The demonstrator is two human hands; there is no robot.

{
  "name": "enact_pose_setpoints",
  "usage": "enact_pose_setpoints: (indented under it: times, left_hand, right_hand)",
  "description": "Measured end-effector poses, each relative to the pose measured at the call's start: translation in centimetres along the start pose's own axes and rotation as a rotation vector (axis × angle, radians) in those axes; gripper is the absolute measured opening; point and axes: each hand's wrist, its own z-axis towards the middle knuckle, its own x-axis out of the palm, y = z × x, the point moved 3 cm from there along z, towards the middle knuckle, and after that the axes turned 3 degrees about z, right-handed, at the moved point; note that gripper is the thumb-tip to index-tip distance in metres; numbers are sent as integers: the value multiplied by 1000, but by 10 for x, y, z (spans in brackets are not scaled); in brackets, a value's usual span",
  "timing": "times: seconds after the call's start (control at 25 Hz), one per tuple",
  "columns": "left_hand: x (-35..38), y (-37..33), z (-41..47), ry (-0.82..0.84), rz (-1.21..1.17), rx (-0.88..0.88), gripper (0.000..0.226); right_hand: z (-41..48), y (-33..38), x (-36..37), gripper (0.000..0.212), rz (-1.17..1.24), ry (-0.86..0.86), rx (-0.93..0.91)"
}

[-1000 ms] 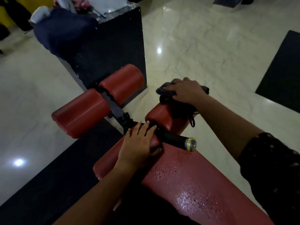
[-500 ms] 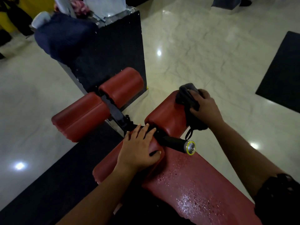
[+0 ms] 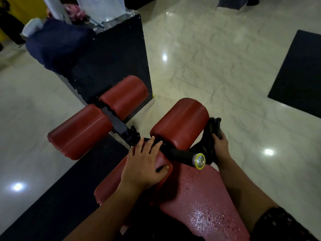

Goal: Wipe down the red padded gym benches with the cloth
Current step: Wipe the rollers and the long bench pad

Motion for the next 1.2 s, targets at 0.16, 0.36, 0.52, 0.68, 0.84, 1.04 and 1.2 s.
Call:
enact_pose_setpoints:
  times: [0.16, 0.36, 0.52, 0.68, 0.84, 1.04, 1.2]
  left_hand:
    - [-1, -1, -1, 2, -18, -7, 95]
    - [2, 0, 2, -13, 3, 2, 92]
    - [4, 0, 2, -29, 60, 10, 91]
    - [1, -1, 1, -25, 74, 5, 91]
    - [-3, -3, 2, -12, 64, -4, 94]
    - [-4, -2, 0, -8, 77, -1, 93]
    - [-5, -3, 0, -21, 76, -5, 90]
  right_hand:
    - [33, 76, 2, 43, -161, 164, -131]
    - [50, 108, 12, 42, -484, 303, -111]
    - [64, 137, 40, 42, -679, 411, -194]
    - [85, 159, 83, 44, -1067, 554, -339]
    - [67, 174, 140, 40, -1508, 758, -681]
    - [-3, 150, 200, 50, -1806, 1088, -1042]
    - [-52, 130, 218, 54, -1791, 1427, -1196]
